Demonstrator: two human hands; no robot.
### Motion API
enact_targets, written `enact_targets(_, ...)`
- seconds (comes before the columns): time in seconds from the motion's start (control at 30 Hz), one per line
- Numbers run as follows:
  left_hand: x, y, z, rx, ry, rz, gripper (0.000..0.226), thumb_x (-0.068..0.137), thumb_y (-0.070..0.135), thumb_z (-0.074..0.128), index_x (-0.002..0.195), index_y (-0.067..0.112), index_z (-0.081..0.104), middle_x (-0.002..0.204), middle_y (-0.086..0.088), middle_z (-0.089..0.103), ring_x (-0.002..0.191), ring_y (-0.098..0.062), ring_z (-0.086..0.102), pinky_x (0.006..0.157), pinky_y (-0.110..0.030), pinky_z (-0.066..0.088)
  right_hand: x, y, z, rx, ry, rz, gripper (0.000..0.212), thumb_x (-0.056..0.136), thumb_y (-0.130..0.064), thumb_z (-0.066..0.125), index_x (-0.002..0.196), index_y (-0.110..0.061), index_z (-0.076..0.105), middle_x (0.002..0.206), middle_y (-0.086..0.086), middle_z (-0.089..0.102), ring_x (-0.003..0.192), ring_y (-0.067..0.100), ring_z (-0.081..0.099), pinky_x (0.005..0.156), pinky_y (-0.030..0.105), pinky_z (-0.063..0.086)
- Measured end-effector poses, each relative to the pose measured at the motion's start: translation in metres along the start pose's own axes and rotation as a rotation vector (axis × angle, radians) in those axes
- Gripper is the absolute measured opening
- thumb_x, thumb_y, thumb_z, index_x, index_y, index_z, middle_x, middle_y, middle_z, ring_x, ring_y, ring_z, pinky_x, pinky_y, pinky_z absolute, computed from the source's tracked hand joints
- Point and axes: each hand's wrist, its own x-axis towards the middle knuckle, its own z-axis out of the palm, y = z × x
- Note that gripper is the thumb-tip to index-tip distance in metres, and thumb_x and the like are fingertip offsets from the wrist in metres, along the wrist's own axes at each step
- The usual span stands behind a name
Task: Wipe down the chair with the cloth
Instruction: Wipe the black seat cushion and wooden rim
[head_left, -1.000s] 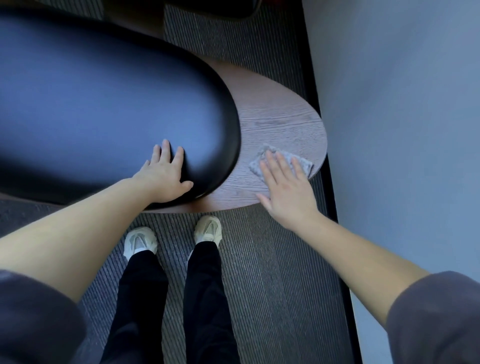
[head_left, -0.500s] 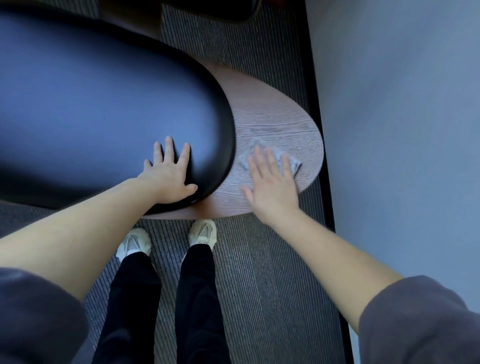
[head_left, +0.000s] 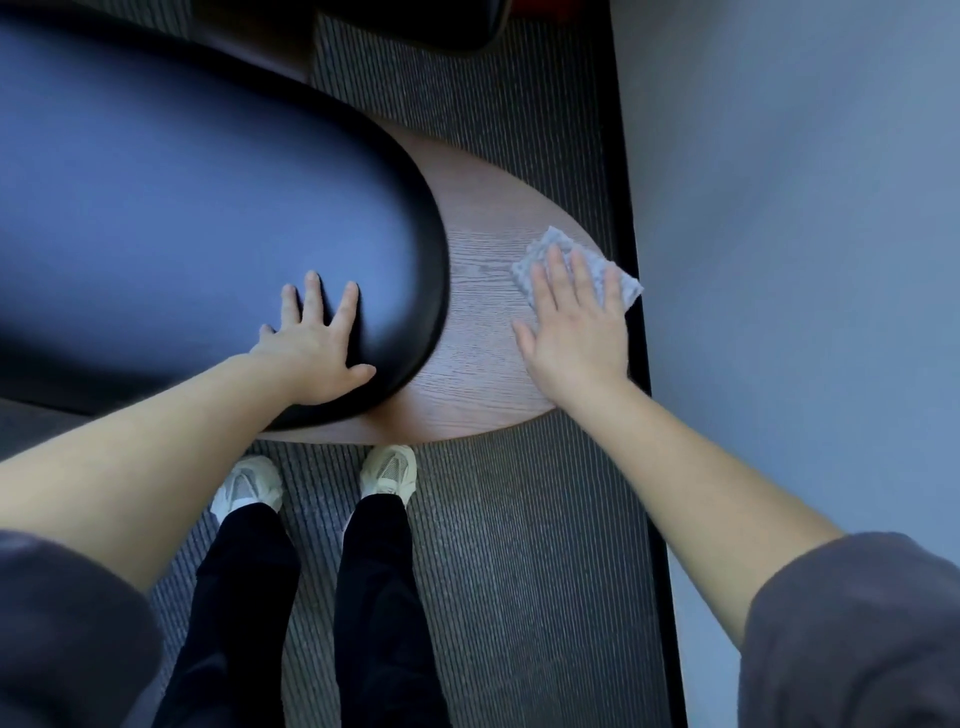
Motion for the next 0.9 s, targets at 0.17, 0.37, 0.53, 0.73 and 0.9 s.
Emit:
enact_targets(0.17,0.004,0.018,0.004,-0.073,0.058,-0.079,0.097,0.09,0.069,0.04,0.152,0.026,-0.021,0.157,-0.02,-0.026,0.146,-0.043,-0.017,0.114,-0.064,0.014,-0.043,-0.035,0.006,0.058,-0.084,-0.38,0.069,0.102,-0.05,0.024,0.157,-0.016,0.004,0.165,0.005,-0.005,0.151,0.023,-0.008,0.118,0.05,-0.013)
enact_targets(0.37,0.014,0.012,-0.008,-0.126,0.061,-0.083,0.091,0.091,0.065,0.043,0.153,0.032,-0.016,0.159,-0.013,-0.024,0.147,-0.038,-0.016,0.112,-0.065,0.02,0.006,-0.009,-0.004,0.086,-0.006,-0.163,0.062,0.103,-0.039,0.027,0.157,-0.014,0.01,0.165,0.004,0.001,0.152,0.022,-0.003,0.12,0.048,-0.008)
enact_targets(0.53,0.035,0.018,-0.034,-0.135,0.028,-0.102,0.105,0.084,0.07,0.051,0.151,0.032,-0.02,0.159,-0.013,-0.026,0.146,-0.04,-0.018,0.109,-0.069,0.023,0.029,-0.012,-0.009,0.107,-0.059,-0.229,0.063,0.102,-0.04,0.027,0.157,-0.016,0.007,0.165,0.005,-0.002,0.152,0.023,-0.005,0.12,0.05,-0.008)
enact_targets(0.73,0.065,0.015,-0.069,-0.11,-0.017,-0.073,0.138,0.061,0.073,0.074,0.15,0.032,-0.023,0.157,-0.013,-0.03,0.146,-0.039,-0.021,0.106,-0.073,0.02,0.053,-0.029,0.001,0.086,-0.039,-0.396,0.064,0.095,-0.036,0.02,0.155,-0.015,0.025,0.163,0.004,0.016,0.151,0.024,0.012,0.12,0.049,-0.001)
enact_targets(0.9,0.08,0.01,-0.082,-0.093,-0.06,-0.068,0.148,0.053,0.074,0.078,0.147,0.035,-0.029,0.153,-0.011,-0.038,0.143,-0.039,-0.028,0.103,-0.078,0.015,0.097,-0.024,-0.007,0.068,-0.066,-0.431,0.062,0.102,-0.034,0.03,0.157,-0.017,0.009,0.165,0.0,0.001,0.152,0.02,-0.001,0.119,0.048,-0.008)
